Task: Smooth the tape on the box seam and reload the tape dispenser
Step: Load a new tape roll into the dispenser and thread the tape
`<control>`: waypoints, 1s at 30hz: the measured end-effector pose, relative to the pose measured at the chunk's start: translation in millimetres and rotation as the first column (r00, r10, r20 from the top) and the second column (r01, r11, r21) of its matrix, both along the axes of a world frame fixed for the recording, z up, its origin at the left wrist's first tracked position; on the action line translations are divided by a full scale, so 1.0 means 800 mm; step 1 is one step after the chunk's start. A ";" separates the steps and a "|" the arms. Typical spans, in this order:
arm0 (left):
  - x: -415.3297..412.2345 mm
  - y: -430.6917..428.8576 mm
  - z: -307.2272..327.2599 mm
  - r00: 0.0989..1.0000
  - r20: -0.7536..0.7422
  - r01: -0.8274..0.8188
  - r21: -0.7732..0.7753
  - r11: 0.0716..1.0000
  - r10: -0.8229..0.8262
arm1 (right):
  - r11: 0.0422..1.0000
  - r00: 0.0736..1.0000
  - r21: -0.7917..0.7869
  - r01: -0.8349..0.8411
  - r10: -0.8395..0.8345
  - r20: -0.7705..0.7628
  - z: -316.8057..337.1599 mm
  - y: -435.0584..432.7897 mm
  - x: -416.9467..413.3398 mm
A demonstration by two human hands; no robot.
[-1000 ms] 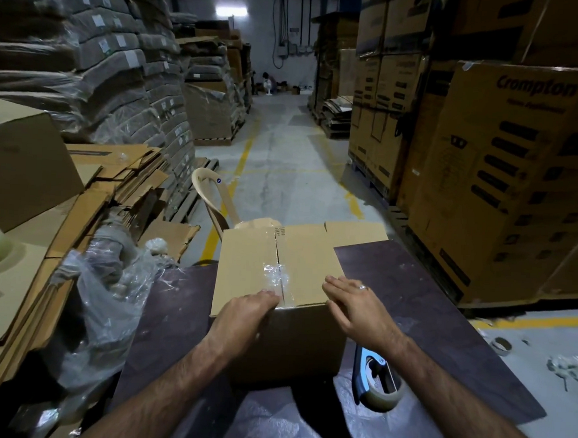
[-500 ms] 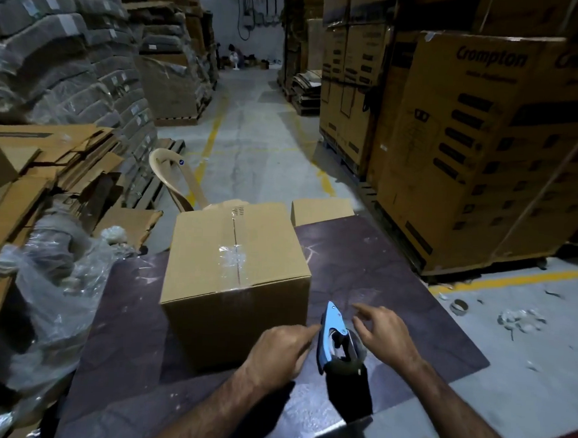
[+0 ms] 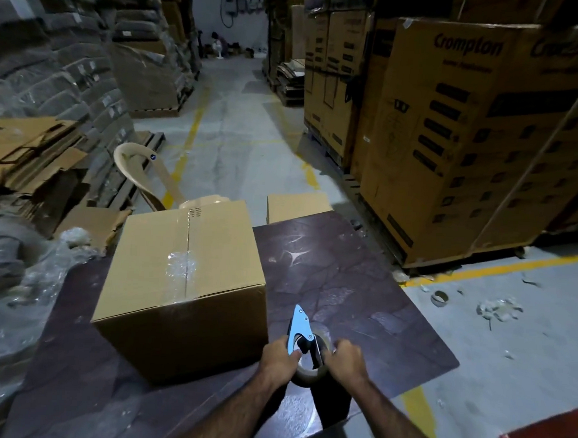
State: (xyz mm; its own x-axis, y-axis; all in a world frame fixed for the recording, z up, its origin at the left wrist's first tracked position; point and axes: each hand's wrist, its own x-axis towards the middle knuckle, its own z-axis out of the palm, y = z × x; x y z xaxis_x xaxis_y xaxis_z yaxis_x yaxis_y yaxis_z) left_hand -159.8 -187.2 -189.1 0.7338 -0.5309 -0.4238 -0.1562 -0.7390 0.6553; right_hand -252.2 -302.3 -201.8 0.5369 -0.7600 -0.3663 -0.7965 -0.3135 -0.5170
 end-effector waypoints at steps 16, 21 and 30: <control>0.002 -0.011 0.002 0.934 -0.298 -0.206 -0.001 0.979 0.196 | 0.869 0.946 0.471 0.156 -0.267 0.181 -0.011 -0.013 0.001; -0.005 -0.008 0.010 0.896 -0.400 -0.241 -0.071 0.968 0.194 | 0.890 0.952 0.451 0.065 -0.190 0.239 -0.014 -0.025 -0.015; -0.025 -0.015 0.048 0.824 -0.556 -0.338 -0.327 0.883 0.109 | 0.939 0.874 0.332 -0.095 -0.081 0.479 0.073 -0.038 -0.070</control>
State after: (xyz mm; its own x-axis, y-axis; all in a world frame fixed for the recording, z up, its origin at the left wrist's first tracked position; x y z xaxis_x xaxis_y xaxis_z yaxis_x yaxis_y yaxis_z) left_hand -179.5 -199.2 -150.5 0.5908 -0.5823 -0.5585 0.4191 -0.3700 0.8291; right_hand -308.6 -332.9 -143.4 0.7158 -0.6341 -0.2925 -0.4201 -0.0565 -0.9057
